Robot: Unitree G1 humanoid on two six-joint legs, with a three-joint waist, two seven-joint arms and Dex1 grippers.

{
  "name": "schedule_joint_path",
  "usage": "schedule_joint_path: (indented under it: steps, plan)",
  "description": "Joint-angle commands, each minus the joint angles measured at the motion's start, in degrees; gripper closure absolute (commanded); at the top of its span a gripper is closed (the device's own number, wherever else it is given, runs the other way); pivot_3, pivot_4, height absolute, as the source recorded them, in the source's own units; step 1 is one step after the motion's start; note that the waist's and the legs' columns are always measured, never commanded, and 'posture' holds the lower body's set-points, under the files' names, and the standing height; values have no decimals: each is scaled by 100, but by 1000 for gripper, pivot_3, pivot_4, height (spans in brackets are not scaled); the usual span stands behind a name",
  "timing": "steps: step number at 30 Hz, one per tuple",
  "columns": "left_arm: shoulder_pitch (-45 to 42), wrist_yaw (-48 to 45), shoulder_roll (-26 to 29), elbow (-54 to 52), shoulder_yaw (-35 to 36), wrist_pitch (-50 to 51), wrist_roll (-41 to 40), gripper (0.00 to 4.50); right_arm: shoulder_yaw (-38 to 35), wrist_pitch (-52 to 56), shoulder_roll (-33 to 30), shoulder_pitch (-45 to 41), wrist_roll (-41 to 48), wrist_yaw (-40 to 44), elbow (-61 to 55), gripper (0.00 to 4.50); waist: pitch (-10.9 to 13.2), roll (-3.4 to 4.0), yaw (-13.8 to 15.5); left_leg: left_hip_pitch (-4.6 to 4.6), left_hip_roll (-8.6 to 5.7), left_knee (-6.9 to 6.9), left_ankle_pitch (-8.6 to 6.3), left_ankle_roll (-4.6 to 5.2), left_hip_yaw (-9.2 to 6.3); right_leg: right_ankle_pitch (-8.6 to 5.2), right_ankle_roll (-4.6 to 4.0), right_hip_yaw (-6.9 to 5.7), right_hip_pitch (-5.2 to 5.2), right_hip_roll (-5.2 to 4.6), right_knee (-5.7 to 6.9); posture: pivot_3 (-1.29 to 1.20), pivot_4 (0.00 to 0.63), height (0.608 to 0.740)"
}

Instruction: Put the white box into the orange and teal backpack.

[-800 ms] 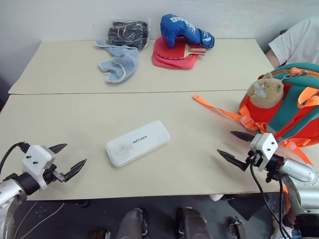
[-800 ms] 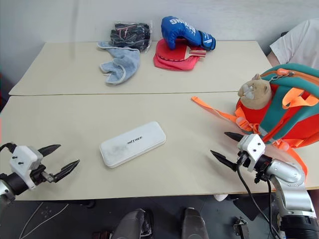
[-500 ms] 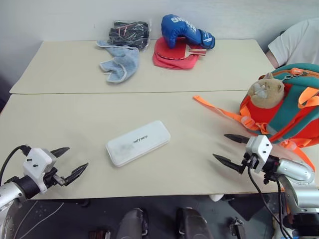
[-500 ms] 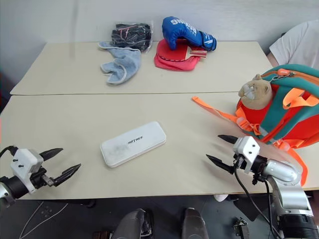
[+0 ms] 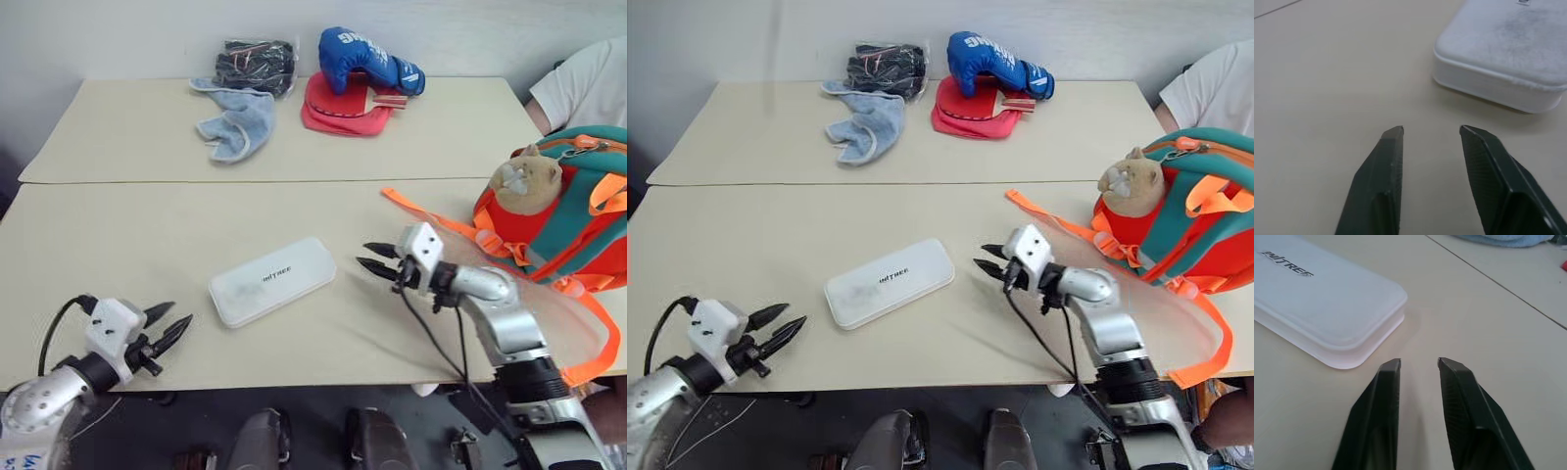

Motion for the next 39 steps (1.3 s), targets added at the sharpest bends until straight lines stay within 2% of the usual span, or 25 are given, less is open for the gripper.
schedule_joint_path:
  steps: [1, 3, 4, 9, 17, 21, 24, 30, 33, 39]
  plan:
    - [117, 216, -136, -506, -33, 230, -140, 3833, 88, -270, 277, -234, -418, -635, 370, 4496, -1, -2, -10, 1, -2, 1, 0, 1, 5, 0, 0, -3, -1, 0, -1, 0, 150, 740]
    - [74, 276, -210, -562, -85, 500, -300, 4422, 167, -421, 427, -370, -528, -701, 615, 4500, -1, -1, -12, 3, -2, 9, -1, 0, 7, 0, 0, -3, -2, 0, -2, 0, 150, 740]
    - [28, 316, -252, -591, -141, 616, -362, 4467, 240, -484, 468, -423, -582, -679, 714, 4500, -1, -1, -12, 4, -2, 8, -1, -1, 7, 0, 0, -2, -3, 0, -1, 0, 150, 740]
    - [-384, 601, -308, -585, -439, 1172, -424, 4467, 275, -862, 553, -638, -335, -160, 1050, 4500, -1, -1, -8, 4, 1, 7, 3, 1, 5, 0, -1, -4, -3, 6, 7, 0, 150, 740]
    - [-679, 542, -178, -395, -689, 1224, -327, 4467, 353, -1044, 203, -396, -4, 864, 656, 4500, -1, -1, -7, 4, 0, 3, 4, 3, 6, 0, -1, -8, 0, 8, 8, 0, 150, 740]
    - [-955, 491, -140, -132, -798, 1264, -337, 4467, 405, -680, -132, 3, 553, 1674, -135, 4500, -1, -1, -1, 5, 1, 4, 4, 3, 4, 0, -1, -8, 1, 7, 7, 0, 150, 740]
    - [-1120, 412, -121, -35, -947, 1213, -324, 4467, 434, -312, -422, 253, 760, 1975, -601, 4500, -1, -2, 18, 5, 0, 6, 4, 3, 2, 0, -1, -9, 1, 5, 4, 0, 150, 740]
    - [-1344, 84, 168, 237, -1308, 963, -86, 4467, 202, 133, -825, 760, 998, 2047, -1241, 4500, -1, -2, 17, 6, 1, 1, 1, 1, 2, 0, -1, -8, 0, 3, 1, 0, 150, 740]
    - [-1443, 83, 209, 343, -1304, 970, -70, 4467, 3, 271, -881, 845, 1067, 1818, -1328, 4500, -1, -2, 17, 6, 0, 4, 1, 1, 4, 0, -1, -10, 0, 2, -5, 0, 150, 740]
    - [-1353, 121, 205, 326, -1162, 984, -76, 4467, -83, -94, -758, 290, 145, 765, -297, 4500, -1, -2, 1, 7, 0, 5, -1, -4, 4, 0, -1, -8, -3, 1, -6, 0, 150, 740]
